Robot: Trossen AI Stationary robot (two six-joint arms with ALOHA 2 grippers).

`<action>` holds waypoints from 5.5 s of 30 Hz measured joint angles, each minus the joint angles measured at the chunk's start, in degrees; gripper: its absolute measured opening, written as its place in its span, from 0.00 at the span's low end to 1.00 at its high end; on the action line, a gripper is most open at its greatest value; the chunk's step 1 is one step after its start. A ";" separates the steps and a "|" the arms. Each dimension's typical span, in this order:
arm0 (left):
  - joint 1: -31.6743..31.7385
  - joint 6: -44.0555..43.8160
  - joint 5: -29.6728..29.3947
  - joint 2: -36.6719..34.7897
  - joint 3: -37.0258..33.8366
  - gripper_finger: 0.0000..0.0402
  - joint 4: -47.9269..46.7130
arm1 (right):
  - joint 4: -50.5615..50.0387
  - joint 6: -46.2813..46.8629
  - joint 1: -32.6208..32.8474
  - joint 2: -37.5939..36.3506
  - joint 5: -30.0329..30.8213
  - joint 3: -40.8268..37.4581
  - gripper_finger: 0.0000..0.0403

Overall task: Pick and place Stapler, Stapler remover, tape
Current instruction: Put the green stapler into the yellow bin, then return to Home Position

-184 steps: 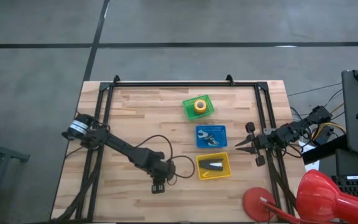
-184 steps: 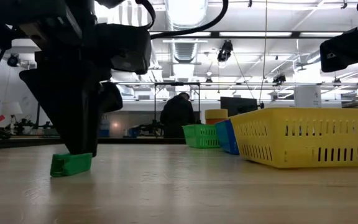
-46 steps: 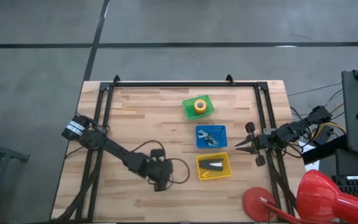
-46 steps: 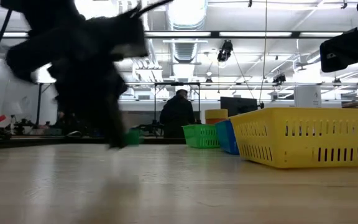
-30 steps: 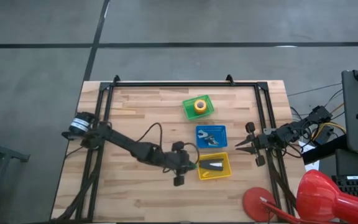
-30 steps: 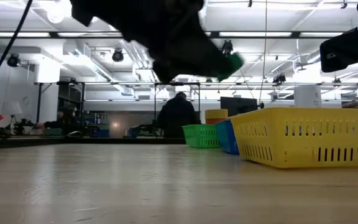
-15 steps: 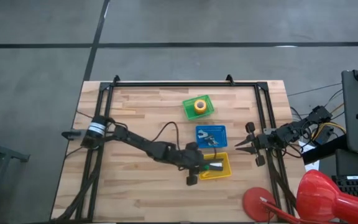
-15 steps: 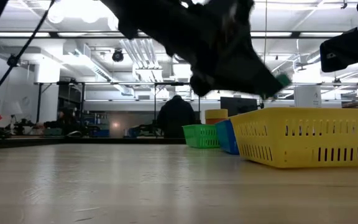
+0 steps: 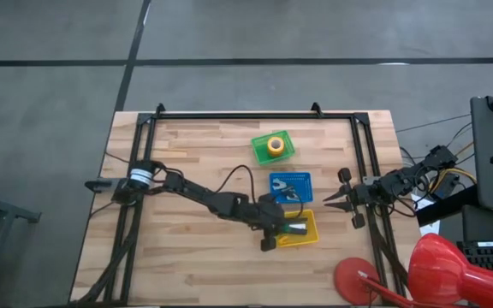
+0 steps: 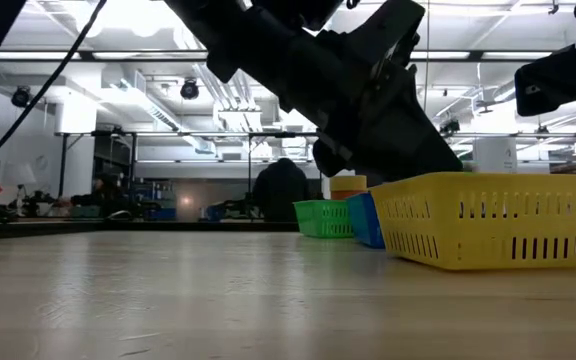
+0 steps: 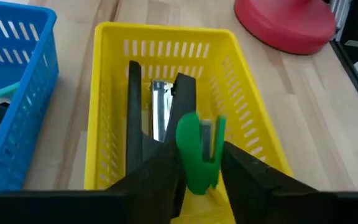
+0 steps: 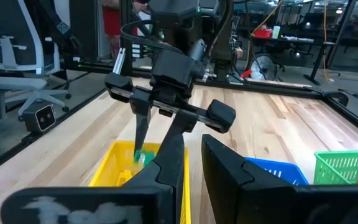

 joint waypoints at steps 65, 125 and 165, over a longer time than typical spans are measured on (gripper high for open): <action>10.00 15.99 7.98 -81.82 -79.38 0.09 30.51 | -0.01 -0.05 0.00 0.00 0.00 0.00 0.13; 13.66 10.06 17.02 -93.74 -80.24 0.08 25.77 | 0.00 -0.06 0.00 0.00 0.00 0.00 0.13; 13.68 10.06 17.02 -93.72 -80.24 0.10 25.77 | -0.02 -0.06 0.00 0.00 0.00 0.00 0.13</action>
